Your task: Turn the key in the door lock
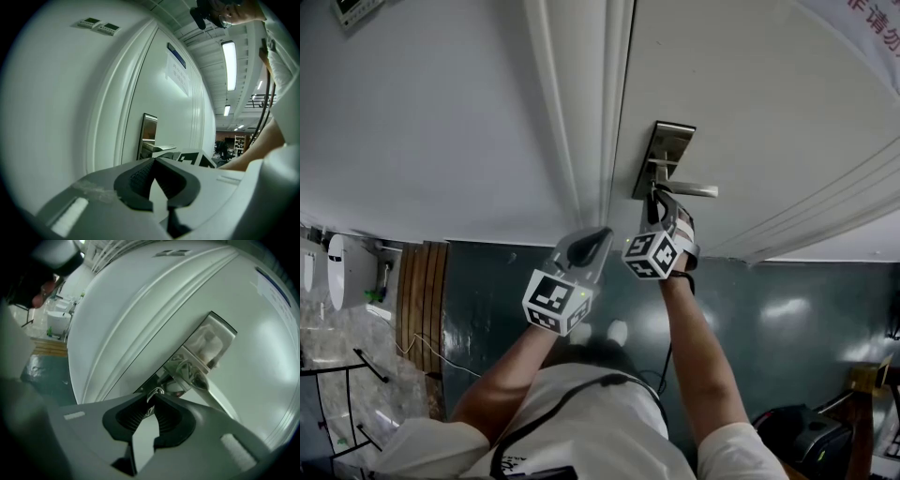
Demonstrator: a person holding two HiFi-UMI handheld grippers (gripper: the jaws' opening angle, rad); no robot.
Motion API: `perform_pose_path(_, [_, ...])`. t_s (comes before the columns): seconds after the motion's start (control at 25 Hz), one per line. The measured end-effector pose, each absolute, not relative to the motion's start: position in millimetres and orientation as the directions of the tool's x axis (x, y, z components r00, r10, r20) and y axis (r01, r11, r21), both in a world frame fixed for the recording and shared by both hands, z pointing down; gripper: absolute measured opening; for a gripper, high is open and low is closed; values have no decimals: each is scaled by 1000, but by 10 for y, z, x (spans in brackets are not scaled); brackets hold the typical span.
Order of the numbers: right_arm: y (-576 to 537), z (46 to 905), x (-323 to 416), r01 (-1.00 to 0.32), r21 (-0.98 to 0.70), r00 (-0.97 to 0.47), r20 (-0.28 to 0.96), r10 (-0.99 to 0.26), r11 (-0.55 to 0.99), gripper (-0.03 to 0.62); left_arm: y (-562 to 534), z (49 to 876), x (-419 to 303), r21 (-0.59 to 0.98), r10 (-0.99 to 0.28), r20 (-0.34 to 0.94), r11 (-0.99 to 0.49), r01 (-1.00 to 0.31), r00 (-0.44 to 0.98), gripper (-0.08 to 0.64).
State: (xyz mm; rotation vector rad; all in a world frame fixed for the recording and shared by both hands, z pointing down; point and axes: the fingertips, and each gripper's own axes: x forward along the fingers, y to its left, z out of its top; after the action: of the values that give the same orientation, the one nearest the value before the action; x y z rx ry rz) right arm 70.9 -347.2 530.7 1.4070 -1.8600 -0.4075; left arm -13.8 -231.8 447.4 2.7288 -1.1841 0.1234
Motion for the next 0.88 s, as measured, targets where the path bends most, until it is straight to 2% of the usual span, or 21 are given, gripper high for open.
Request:
perform_pose_path(0.24, [-3455, 5361, 674, -468, 799, -91, 380, -920, 377, 61, -2300, 4452, -142, 119, -718, 135, -673, -730, 683, 6])
perform_pose_path(0.56, [-3441, 5404, 674, -207, 902, -70, 372, -926, 378, 67, -2247, 4418, -139, 120, -717, 127, -675, -728, 686, 6])
perform_pose_path(0.88, [-3423, 5407, 675, -233, 883, -59, 405, -912, 407, 82, -2198, 4398, -174, 115, -722, 123, -672, -732, 681, 6])
